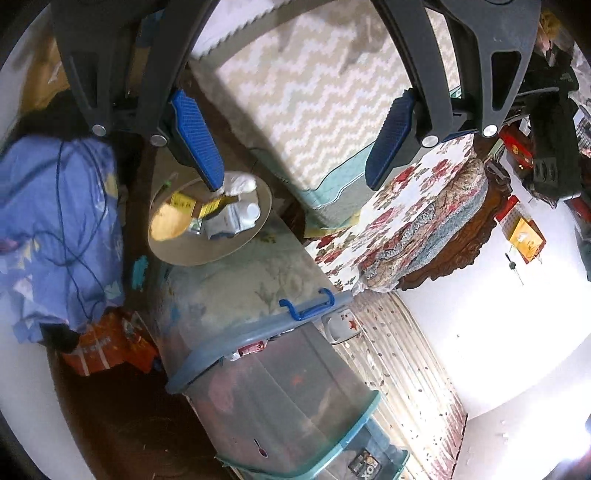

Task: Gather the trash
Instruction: 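Move both open tools back above the bed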

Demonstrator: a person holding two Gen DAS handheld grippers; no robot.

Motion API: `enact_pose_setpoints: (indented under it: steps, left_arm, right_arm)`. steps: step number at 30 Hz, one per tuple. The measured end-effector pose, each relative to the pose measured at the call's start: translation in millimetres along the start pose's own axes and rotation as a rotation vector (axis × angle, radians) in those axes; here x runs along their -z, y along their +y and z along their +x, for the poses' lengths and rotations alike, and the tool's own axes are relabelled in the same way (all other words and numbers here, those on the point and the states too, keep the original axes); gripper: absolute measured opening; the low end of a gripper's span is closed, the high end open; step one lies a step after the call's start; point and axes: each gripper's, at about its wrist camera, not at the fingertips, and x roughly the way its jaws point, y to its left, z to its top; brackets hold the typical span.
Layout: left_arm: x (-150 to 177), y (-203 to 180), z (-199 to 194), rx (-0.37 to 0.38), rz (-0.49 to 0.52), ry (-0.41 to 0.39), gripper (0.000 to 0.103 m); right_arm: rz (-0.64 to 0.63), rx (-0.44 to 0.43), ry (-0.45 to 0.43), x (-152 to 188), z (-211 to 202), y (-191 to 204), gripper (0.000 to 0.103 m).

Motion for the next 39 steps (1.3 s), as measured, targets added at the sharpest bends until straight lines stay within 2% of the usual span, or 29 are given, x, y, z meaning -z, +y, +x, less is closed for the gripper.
enact_pose_setpoints:
  steps: [7,19,29,39]
  left_arm:
    - [27.1,15.7,-41.4,-0.039,-0.013,-0.048,0.069]
    - [54.6,35.3,-92.2,-0.11,-0.017,-0.118,0.07]
    - [65.4,44.3,-112.0,-0.143,-0.03,-0.151,0.074]
    - [70.2,45.1,-118.4,-0.17,-0.023,-0.159,0.075]
  right_arm:
    - [-0.012,0.005,0.01,23.6,-26.7,35.8,0.079]
    - [0.021,0.003,0.016,44.1,-49.7,61.3,0.081]
    - [-0.001,-0.009,0.009,53.6,-57.8,84.3,0.087]
    - [0.022,-0.006,0.021,59.5,-58.5,89.8,0.091]
